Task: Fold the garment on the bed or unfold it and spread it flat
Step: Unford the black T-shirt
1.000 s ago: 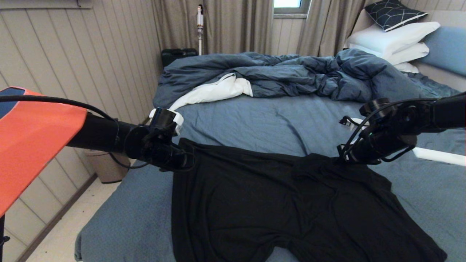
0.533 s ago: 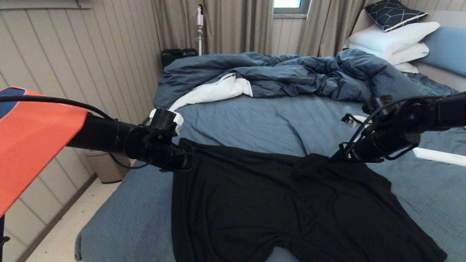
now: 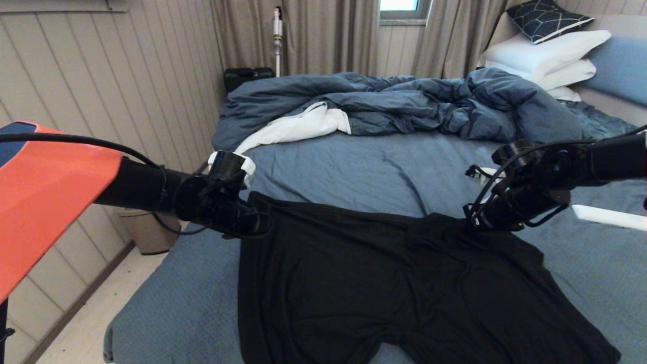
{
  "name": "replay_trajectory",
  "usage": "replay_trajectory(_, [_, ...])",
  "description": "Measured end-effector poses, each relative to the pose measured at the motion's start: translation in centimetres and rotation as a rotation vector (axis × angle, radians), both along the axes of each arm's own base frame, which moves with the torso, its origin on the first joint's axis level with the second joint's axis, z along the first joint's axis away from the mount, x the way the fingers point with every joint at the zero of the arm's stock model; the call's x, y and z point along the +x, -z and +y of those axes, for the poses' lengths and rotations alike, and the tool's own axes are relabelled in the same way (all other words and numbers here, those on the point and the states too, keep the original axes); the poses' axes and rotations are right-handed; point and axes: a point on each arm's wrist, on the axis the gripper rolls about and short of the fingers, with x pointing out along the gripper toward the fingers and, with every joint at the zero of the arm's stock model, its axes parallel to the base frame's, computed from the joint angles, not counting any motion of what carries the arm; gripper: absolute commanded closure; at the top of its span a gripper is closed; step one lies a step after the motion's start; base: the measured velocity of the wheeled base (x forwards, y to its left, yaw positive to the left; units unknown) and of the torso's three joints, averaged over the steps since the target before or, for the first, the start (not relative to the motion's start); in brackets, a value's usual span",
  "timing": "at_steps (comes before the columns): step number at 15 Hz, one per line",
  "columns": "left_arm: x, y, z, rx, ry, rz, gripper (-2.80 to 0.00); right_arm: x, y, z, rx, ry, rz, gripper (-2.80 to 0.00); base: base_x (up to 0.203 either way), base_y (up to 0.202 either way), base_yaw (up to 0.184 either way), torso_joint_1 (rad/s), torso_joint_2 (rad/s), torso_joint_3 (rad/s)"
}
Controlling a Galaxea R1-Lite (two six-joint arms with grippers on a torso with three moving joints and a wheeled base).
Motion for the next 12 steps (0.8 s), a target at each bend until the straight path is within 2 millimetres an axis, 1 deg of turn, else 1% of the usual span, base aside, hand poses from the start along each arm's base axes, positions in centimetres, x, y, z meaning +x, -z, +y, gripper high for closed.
replay_trajectory(2, [0.0, 0.0, 0.0, 0.000, 0.000, 0.000, 0.00, 0.1, -0.2, 0.0, 0.002, 0.004, -0.010, 0.00, 0.000, 0.000, 0.000, 0.000, 0.00, 0.000])
replay_trajectory(4, [0.0, 0.0, 0.0, 0.000, 0.001, 0.001, 0.00, 0.5, -0.9, -0.1, 0.007, 0.015, -0.038, 0.00, 0.000, 0.000, 0.000, 0.000, 0.00, 0.000])
replay_trajectory(7, [0.1, 0.1, 0.0, -0.002, 0.001, -0.001, 0.00, 1.8, -3.2, -0.3, 0.024, 0.063, -0.132, 0.00, 0.000, 0.000, 0.000, 0.000, 0.00, 0.000])
replay_trajectory(9, [0.2, 0.0, -0.1, -0.009, -0.003, -0.005, 0.00, 3.2, -4.9, -0.5, 0.024, 0.113, -0.215, 0.00, 0.000, 0.000, 0.000, 0.000, 0.00, 0.000])
replay_trajectory(10, [0.2, -0.1, 0.0, -0.013, -0.010, -0.006, 0.00, 4.2, -5.4, -0.6, 0.011, 0.142, -0.264, 0.00, 0.000, 0.000, 0.000, 0.000, 0.00, 0.000])
replay_trajectory(11, [0.2, -0.3, 0.0, -0.023, -0.022, -0.008, 0.00, 5.4, -5.4, -0.6, -0.012, 0.169, -0.318, 0.00, 0.000, 0.000, 0.000, 0.000, 0.00, 0.000])
replay_trajectory(12, [0.3, -0.5, 0.2, -0.031, -0.030, -0.015, 0.00, 6.6, -4.9, -0.6, -0.039, 0.196, -0.368, 0.00, 0.000, 0.000, 0.000, 0.000, 0.00, 0.000])
